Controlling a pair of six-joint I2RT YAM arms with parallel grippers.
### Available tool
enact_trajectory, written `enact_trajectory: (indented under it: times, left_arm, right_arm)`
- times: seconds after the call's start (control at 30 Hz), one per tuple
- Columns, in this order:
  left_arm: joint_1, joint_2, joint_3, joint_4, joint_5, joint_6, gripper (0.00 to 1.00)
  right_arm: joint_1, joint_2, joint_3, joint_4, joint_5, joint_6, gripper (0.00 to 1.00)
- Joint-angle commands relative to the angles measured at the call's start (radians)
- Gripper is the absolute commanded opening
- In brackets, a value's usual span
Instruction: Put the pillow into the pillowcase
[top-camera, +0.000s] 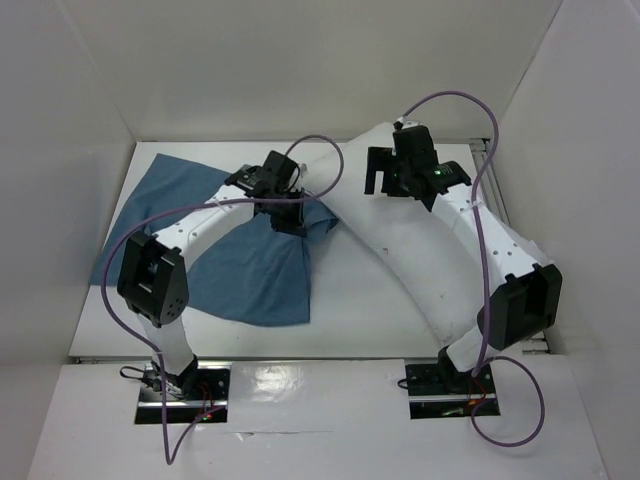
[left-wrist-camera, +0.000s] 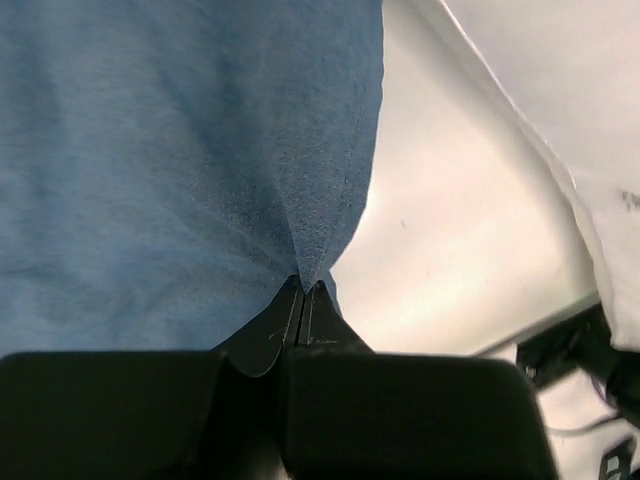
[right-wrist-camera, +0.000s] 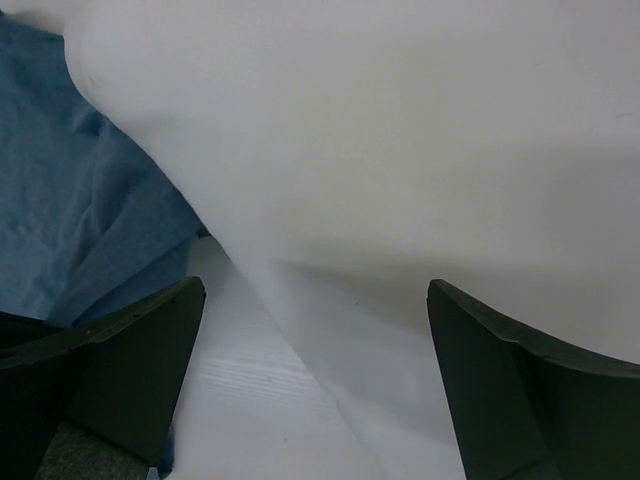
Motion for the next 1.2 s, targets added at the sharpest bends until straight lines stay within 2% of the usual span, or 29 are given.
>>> enact_trajectory:
  times: [0.0, 0.07, 0.1, 0.13, 0.2, 0.3, 0.4, 0.43, 0.53, 0.57, 0.6, 0.67, 0.73, 0.77, 0.8, 1.0, 1.07, 1.1, 1.17]
  left_arm:
    - [-0.030, 0.038, -0.011, 0.020, 0.116, 0.053, 0.00]
    - [-0.056, 0.056, -0.011, 0.020, 0.126, 0.065, 0.00]
    - [-0.056, 0.066, 0.001, 0.020, 0.136, 0.065, 0.04]
    - [-0.056, 0.075, 0.011, 0.020, 0.158, 0.076, 0.13]
    - [-0.056, 0.086, 0.011, 0.020, 0.158, 0.076, 0.17]
    - [-0.056, 0.086, 0.011, 0.020, 0.144, 0.076, 0.16]
    - [-0.056, 0.086, 0.001, 0.020, 0.135, 0.076, 0.06]
    - [-0.056, 0.086, 0.001, 0.020, 0.135, 0.076, 0.08]
    - [-0.056, 0.086, 0.001, 0.020, 0.149, 0.076, 0.25]
    - [-0.056, 0.095, 0.001, 0.020, 0.149, 0.076, 0.35]
    - [-0.056, 0.095, -0.009, 0.020, 0.158, 0.076, 0.35]
    - [-0.056, 0.104, -0.009, 0.029, 0.158, 0.076, 0.35]
    - [-0.056, 0.104, -0.020, 0.029, 0.158, 0.076, 0.30]
    - [-0.056, 0.104, -0.020, 0.039, 0.158, 0.076, 0.22]
    - [-0.056, 0.104, -0.029, 0.039, 0.158, 0.076, 0.00]
    - [-0.068, 0.104, -0.041, 0.050, 0.144, 0.076, 0.02]
    - [-0.105, 0.113, -0.029, 0.050, 0.066, 0.076, 0.19]
    - [-0.125, 0.113, -0.029, 0.050, 0.026, 0.060, 0.44]
    - [-0.191, 0.122, 0.000, 0.041, -0.083, 0.032, 0.67]
  right_arm:
    - [0.012, -0.006, 0.038, 0.008, 0.032, -0.006, 1.00]
    - [0.012, -0.029, 0.011, 0.017, 0.006, -0.006, 1.00]
    - [0.012, -0.029, 0.011, 0.017, 0.006, -0.006, 1.00]
    - [0.026, -0.029, 0.000, 0.017, 0.006, -0.006, 1.00]
    - [0.037, -0.029, 0.000, 0.008, 0.006, -0.017, 1.00]
    - [0.037, -0.029, 0.000, -0.001, 0.015, -0.017, 1.00]
    - [0.037, -0.029, 0.000, -0.001, 0.015, -0.017, 1.00]
    - [0.037, -0.029, 0.000, -0.001, 0.015, -0.017, 1.00]
    - [0.037, -0.020, 0.009, -0.001, 0.015, -0.017, 1.00]
    - [0.037, -0.020, 0.009, -0.001, 0.015, -0.017, 1.00]
    - [0.037, -0.009, 0.009, -0.001, 0.015, -0.017, 1.00]
    - [0.037, -0.009, 0.009, -0.001, 0.015, -0.017, 1.00]
    - [0.037, -0.009, 0.009, -0.001, 0.015, -0.017, 1.00]
    - [0.037, -0.009, 0.009, -0.001, 0.004, -0.017, 1.00]
    - [0.037, -0.009, 0.009, -0.001, 0.004, -0.017, 1.00]
    - [0.037, -0.020, -0.011, 0.008, 0.006, -0.017, 1.00]
    - [0.037, -0.020, -0.020, -0.001, 0.017, -0.017, 1.00]
    - [0.037, -0.020, -0.020, -0.001, 0.026, -0.017, 1.00]
    - [0.037, -0.029, -0.020, -0.001, 0.026, -0.017, 1.00]
